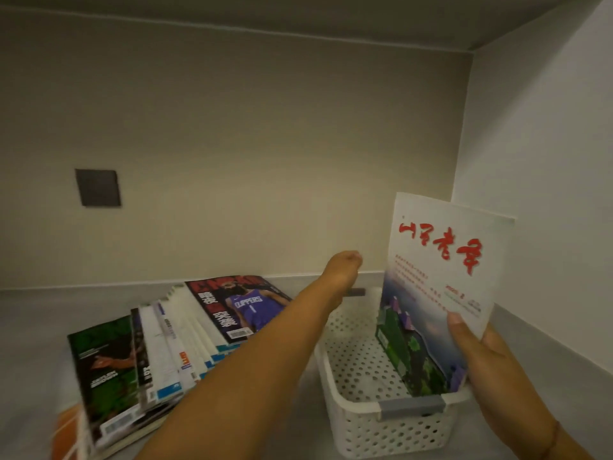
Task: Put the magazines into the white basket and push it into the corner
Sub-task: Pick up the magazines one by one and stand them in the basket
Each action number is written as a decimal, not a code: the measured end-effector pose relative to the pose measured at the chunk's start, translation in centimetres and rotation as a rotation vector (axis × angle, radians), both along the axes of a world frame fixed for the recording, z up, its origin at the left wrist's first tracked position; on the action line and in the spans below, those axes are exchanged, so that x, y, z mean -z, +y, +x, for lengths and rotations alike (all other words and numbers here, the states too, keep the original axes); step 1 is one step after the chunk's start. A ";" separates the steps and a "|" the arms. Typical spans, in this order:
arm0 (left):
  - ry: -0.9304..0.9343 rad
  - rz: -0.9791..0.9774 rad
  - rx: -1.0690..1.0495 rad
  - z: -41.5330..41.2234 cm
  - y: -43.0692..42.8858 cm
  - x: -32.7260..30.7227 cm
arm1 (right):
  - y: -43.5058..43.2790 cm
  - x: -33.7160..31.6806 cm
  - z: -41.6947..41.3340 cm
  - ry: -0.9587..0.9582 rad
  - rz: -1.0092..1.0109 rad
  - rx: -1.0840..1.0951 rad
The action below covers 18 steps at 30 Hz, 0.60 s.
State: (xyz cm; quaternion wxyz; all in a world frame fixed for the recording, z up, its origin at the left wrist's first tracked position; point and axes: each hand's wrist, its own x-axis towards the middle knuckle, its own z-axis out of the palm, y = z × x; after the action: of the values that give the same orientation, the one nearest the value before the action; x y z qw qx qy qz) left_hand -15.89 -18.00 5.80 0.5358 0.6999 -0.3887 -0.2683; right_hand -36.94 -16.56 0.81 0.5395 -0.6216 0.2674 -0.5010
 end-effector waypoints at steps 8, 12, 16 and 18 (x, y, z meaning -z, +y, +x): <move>-0.587 0.746 -0.671 15.7 13.9 7.0 | -0.7 0.3 0.0 -0.015 0.028 -0.002; -0.381 0.758 -0.676 17.6 16.7 10.2 | -0.8 0.5 0.0 -0.044 0.042 -0.007; -0.263 0.645 -0.615 18.3 17.6 9.5 | -1.6 0.8 0.6 0.013 0.077 0.032; -0.067 0.504 -0.503 18.4 18.9 8.4 | -2.5 1.3 0.3 0.083 0.074 0.052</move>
State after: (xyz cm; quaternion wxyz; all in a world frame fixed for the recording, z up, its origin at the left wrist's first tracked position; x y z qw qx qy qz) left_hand 2.54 0.92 -2.63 0.3824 0.8923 -0.1433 -0.1922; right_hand -36.62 -19.05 -0.47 0.5374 -0.6142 0.3241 -0.4785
